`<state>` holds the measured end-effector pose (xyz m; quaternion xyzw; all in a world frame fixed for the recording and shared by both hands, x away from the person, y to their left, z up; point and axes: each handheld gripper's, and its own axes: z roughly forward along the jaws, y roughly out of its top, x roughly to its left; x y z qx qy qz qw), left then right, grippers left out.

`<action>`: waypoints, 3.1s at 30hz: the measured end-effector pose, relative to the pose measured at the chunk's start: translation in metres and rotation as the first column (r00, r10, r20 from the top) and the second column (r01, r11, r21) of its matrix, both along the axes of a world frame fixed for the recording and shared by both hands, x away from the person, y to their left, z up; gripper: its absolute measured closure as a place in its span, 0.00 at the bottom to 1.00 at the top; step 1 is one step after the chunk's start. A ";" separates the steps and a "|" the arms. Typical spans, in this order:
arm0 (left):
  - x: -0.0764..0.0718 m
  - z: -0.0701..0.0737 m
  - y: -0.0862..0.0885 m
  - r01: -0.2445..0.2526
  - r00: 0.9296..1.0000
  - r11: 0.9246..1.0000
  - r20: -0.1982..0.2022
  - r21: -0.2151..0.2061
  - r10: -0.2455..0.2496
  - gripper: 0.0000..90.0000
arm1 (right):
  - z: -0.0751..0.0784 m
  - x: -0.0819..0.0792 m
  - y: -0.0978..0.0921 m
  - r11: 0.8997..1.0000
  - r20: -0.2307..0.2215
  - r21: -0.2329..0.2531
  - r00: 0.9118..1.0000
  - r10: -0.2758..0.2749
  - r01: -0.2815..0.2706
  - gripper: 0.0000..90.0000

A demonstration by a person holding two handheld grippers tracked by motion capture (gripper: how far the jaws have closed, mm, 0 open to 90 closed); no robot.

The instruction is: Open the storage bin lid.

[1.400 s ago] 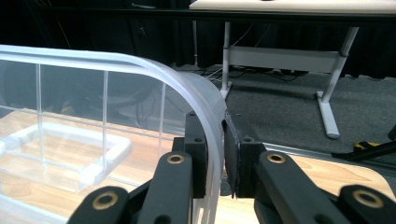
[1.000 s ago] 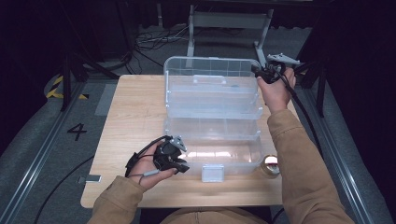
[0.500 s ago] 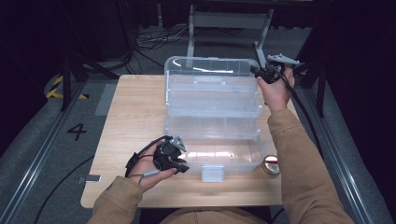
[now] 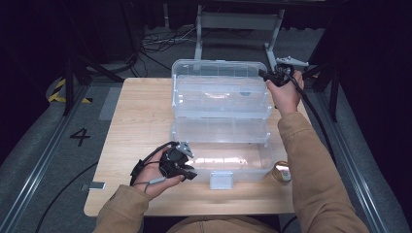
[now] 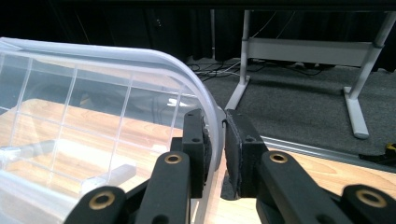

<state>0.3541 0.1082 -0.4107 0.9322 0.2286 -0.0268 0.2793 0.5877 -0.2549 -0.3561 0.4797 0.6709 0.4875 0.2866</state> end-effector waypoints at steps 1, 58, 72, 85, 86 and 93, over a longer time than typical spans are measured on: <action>0.000 0.000 0.000 0.000 1.000 1.000 0.000 0.000 0.000 0.82 | -0.001 0.001 0.000 1.000 -0.002 -0.002 1.000 0.004 -0.004 0.88; -0.001 -0.001 0.001 -0.028 1.000 0.999 -0.006 -0.023 0.028 0.81 | -0.053 0.035 -0.006 0.996 -0.205 0.084 0.979 0.013 0.004 0.88; -0.001 -0.001 0.001 -0.023 1.000 1.000 -0.003 -0.020 0.023 0.81 | -0.038 0.022 -0.011 0.998 -0.124 0.066 0.992 0.031 -0.023 0.67; 0.008 0.004 0.011 0.019 0.999 0.996 -0.046 -0.088 -0.023 0.76 | -0.011 -0.041 -0.044 0.996 -0.067 -0.008 0.994 0.087 -0.088 0.58; 0.008 0.006 0.012 0.024 0.998 0.996 -0.048 -0.090 -0.028 0.75 | -0.011 -0.047 -0.046 0.996 -0.071 -0.012 0.994 0.087 -0.088 0.56; 0.009 0.027 0.028 0.029 0.998 0.985 -0.044 -0.169 -0.037 0.67 | -0.021 -0.090 -0.064 0.994 -0.058 -0.017 0.993 0.103 -0.104 0.39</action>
